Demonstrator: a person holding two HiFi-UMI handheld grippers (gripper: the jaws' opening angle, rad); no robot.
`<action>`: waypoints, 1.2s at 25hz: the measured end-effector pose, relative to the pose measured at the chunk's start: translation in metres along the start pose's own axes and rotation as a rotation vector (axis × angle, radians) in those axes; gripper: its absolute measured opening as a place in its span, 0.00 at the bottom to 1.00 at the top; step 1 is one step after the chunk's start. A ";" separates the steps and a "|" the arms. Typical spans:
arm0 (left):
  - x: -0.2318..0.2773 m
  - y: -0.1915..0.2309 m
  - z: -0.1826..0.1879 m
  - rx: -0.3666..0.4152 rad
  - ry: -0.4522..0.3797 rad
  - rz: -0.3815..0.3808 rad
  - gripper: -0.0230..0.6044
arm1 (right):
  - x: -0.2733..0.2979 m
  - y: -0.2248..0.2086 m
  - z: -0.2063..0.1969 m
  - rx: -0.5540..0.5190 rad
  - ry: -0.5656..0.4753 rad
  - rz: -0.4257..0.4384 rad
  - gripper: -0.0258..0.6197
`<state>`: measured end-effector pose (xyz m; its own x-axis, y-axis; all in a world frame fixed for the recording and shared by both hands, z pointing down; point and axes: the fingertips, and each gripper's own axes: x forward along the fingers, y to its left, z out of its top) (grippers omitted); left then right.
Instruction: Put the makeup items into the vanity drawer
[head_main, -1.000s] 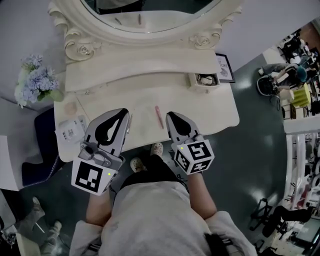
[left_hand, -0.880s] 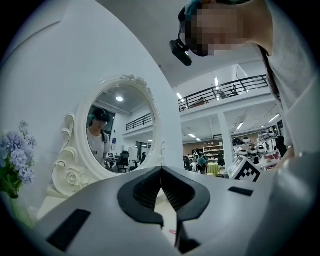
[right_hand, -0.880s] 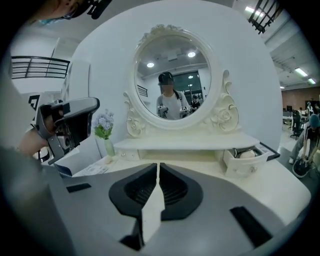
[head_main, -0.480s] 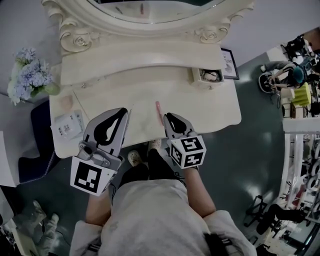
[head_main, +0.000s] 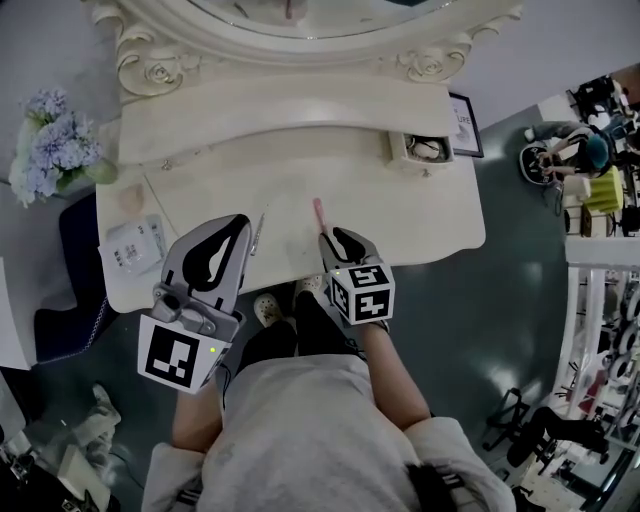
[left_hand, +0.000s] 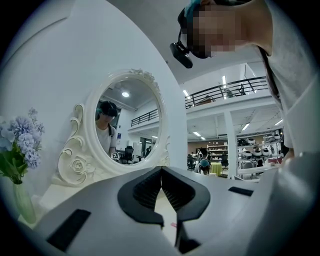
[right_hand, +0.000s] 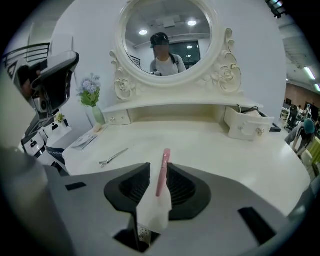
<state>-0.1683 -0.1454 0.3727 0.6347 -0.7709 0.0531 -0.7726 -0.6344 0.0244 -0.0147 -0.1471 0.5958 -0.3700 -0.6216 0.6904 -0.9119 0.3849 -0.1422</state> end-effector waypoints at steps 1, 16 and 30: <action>0.000 0.001 -0.001 -0.001 0.000 0.002 0.06 | 0.002 0.000 -0.003 0.000 0.010 -0.002 0.20; -0.003 0.008 -0.008 -0.013 0.020 0.036 0.06 | 0.016 -0.004 -0.029 -0.053 0.112 -0.044 0.14; 0.004 0.008 0.008 -0.009 -0.017 0.047 0.06 | -0.008 -0.003 0.015 -0.046 -0.033 -0.004 0.11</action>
<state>-0.1714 -0.1541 0.3654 0.5974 -0.8011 0.0370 -0.8019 -0.5966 0.0315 -0.0114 -0.1538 0.5801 -0.3727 -0.6450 0.6671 -0.9047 0.4125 -0.1065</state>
